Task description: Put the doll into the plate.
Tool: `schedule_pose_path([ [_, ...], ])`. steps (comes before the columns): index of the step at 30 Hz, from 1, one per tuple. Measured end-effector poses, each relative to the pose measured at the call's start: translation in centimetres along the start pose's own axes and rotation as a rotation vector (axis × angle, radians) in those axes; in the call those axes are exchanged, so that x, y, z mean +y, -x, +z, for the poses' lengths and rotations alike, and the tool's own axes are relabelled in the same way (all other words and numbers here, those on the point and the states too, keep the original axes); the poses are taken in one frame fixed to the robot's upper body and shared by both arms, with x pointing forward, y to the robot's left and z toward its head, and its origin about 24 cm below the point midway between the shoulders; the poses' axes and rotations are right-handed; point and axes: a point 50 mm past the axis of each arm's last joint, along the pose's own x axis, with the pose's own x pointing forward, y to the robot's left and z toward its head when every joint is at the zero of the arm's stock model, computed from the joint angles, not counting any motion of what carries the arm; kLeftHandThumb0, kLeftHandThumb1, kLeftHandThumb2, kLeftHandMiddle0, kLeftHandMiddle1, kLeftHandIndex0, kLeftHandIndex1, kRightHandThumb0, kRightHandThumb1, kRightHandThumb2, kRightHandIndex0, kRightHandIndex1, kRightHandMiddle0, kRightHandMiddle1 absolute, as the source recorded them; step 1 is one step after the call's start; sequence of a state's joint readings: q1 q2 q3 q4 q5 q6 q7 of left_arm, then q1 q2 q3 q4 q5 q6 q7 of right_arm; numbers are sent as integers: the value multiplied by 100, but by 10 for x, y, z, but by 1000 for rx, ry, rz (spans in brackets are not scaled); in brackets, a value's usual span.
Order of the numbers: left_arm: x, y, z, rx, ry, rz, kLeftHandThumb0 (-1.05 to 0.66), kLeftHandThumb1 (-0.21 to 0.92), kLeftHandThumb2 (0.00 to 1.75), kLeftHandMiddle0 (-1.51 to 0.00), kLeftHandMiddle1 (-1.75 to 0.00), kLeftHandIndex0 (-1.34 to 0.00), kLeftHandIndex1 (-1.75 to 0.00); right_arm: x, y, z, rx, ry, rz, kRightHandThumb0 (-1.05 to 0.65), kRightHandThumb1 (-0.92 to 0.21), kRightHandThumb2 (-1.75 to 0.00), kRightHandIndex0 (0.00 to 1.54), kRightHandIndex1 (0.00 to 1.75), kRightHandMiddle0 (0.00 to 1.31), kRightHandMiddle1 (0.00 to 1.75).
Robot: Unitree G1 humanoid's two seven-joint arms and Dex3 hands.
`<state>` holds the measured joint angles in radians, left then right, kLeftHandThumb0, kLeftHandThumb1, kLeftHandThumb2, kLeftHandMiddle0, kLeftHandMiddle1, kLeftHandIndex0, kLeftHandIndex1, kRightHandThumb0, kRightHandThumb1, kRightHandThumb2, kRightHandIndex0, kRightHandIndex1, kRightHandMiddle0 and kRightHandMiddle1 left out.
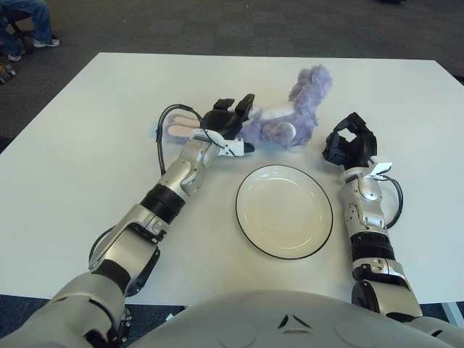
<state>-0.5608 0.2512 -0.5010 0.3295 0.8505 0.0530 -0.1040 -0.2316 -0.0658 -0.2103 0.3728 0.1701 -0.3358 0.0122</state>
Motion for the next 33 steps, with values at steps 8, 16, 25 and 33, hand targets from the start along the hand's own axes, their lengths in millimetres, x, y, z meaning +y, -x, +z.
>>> schedule_pose_path([
  [8,0,-5,-1,-8,46,-27,-104,85,7,0,-172,0,-36,0,0,0,0,0,6,-51,-23,-141,129,175,68,175],
  [16,1,-13,-2,-21,73,-130,-83,80,5,-3,-174,0,-34,0,0,0,1,0,11,-51,-23,-141,129,175,68,175],
  [25,7,-20,-3,-25,164,-254,-39,36,75,-28,-170,0,-34,0,0,0,1,-3,15,-51,-23,-142,129,175,68,175],
  [33,7,-21,-4,-27,187,-268,32,42,95,-62,-151,0,-46,1,0,0,2,-3,19,-51,-23,-142,129,175,69,175],
])
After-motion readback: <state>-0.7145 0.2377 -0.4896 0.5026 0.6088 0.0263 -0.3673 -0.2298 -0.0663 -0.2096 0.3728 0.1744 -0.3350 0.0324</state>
